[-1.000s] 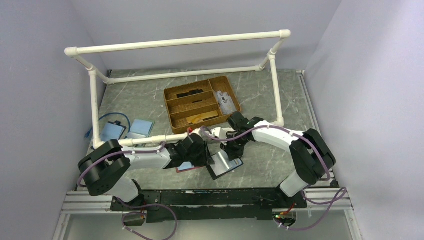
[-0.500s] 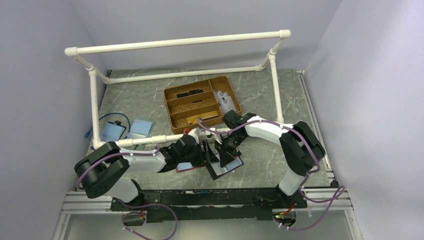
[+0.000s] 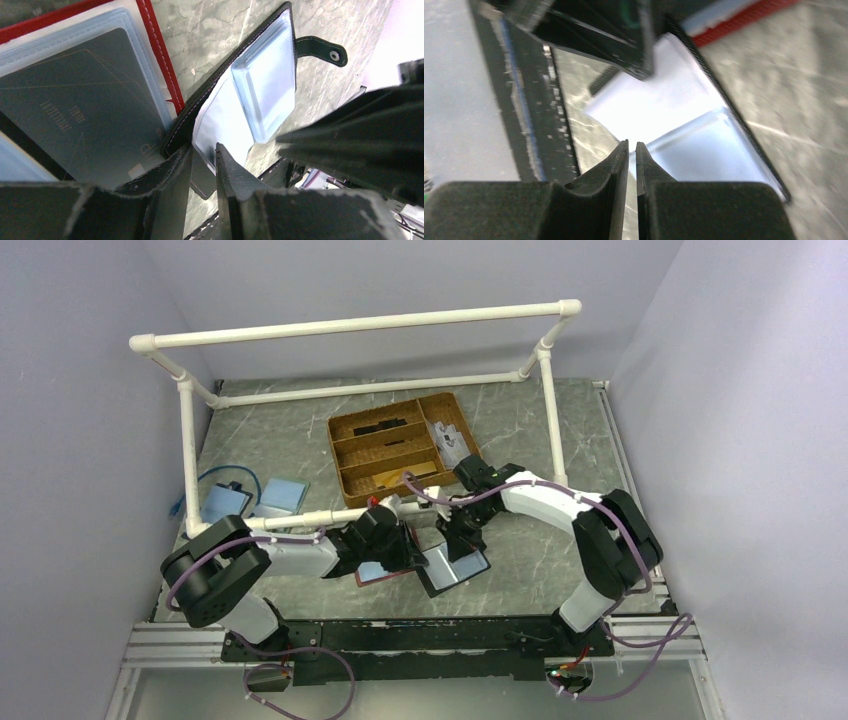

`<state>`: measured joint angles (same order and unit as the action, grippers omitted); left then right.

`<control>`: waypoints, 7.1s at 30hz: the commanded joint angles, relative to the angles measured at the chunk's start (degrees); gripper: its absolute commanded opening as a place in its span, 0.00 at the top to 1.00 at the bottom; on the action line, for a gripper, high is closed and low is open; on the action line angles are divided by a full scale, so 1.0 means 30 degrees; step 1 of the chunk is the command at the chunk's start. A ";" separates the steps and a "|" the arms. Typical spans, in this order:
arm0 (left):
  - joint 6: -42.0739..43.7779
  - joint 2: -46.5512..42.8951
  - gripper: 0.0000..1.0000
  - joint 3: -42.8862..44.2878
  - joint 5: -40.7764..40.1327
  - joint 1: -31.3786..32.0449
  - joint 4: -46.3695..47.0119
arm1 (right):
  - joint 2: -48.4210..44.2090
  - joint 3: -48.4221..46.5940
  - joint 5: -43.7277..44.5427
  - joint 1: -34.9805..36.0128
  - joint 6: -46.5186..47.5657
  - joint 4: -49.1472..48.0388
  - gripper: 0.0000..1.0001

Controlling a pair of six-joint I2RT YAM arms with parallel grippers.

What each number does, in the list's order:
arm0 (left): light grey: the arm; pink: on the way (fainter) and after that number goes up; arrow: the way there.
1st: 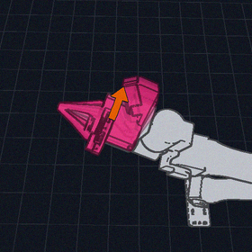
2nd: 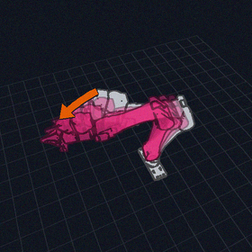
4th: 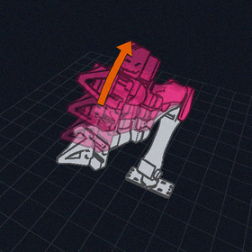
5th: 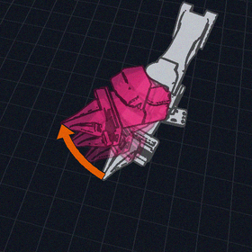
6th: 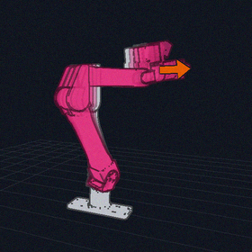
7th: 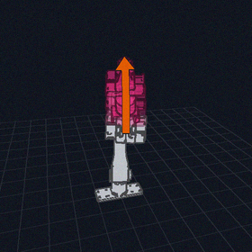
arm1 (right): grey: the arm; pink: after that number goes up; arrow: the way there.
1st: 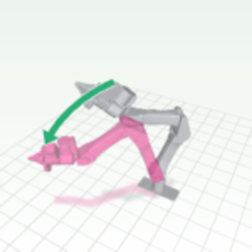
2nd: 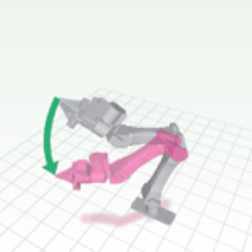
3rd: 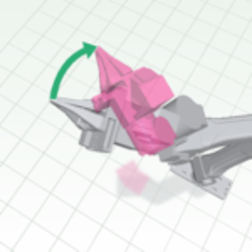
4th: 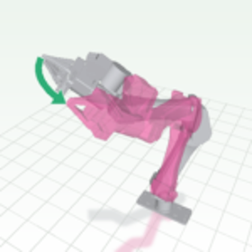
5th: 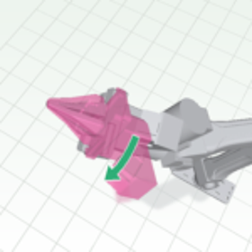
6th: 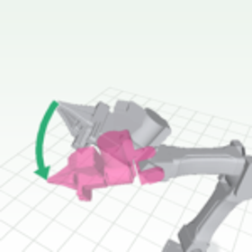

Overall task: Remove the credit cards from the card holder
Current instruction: Remove the credit card from the card holder.

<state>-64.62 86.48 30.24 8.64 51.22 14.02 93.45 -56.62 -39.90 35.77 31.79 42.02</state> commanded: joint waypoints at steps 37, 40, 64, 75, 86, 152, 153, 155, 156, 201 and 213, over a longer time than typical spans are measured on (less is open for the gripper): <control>0.0374 0.0786 0.46 -0.1187 0.1530 -0.0344 0.2598 | 0.1957 -0.0320 0.0241 0.0587 -0.1307 -0.0604 1.00; 0.0861 0.0411 0.41 -0.1864 0.1891 -0.0325 0.3891 | 0.2630 -0.0497 -0.0751 0.0559 -0.1544 -0.0413 1.00; 0.4120 -0.7955 0.46 -0.4386 0.1277 0.0232 0.5556 | 0.3712 -0.1370 -0.5464 -0.0221 -0.2335 0.0277 1.00; 0.5924 -0.3900 0.49 -0.2500 0.2040 0.2772 0.9063 | 0.4634 -0.2158 -0.8325 -0.0351 -0.1192 0.1952 1.00; 0.7232 -0.3809 0.45 -0.1474 0.1771 0.3830 0.8884 | 0.5925 -0.3265 -0.9220 0.0063 -0.0837 0.2907 0.93; 0.4375 -0.0068 0.54 0.0007 -0.5162 0.3992 0.3032 | 0.0547 -0.0755 0.6147 -0.0116 -0.0550 -0.0033 0.91; 0.4339 -0.0010 0.54 0.0040 -0.5151 0.3969 0.2984 | 0.0534 -0.0755 0.6173 -0.0116 -0.0523 -0.0007 0.91; 0.4315 0.0124 0.55 0.0084 -0.5112 0.3962 0.2995 | 0.0469 -0.0755 0.6134 -0.0117 -0.0501 -0.0009 0.91; 0.4299 0.0186 0.56 0.0101 -0.5083 0.3936 0.3002 | 0.0433 -0.0770 0.6036 -0.0116 -0.0502 0.0061 0.92; 0.2509 0.1739 0.53 0.1867 -0.5913 0.3606 -0.1426 | 0.3118 -0.1894 0.0620 0.0847 -0.2489 0.0224 0.96; 0.2145 0.2493 1.00 0.2709 -0.6673 0.3584 -0.4180 | 0.2483 -0.1878 0.0979 0.0001 -0.2627 0.0130 0.93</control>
<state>-57.80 90.24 38.61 -8.51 62.13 6.79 102.13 -61.10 -30.39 35.66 23.92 46.09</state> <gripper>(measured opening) 0.031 0.058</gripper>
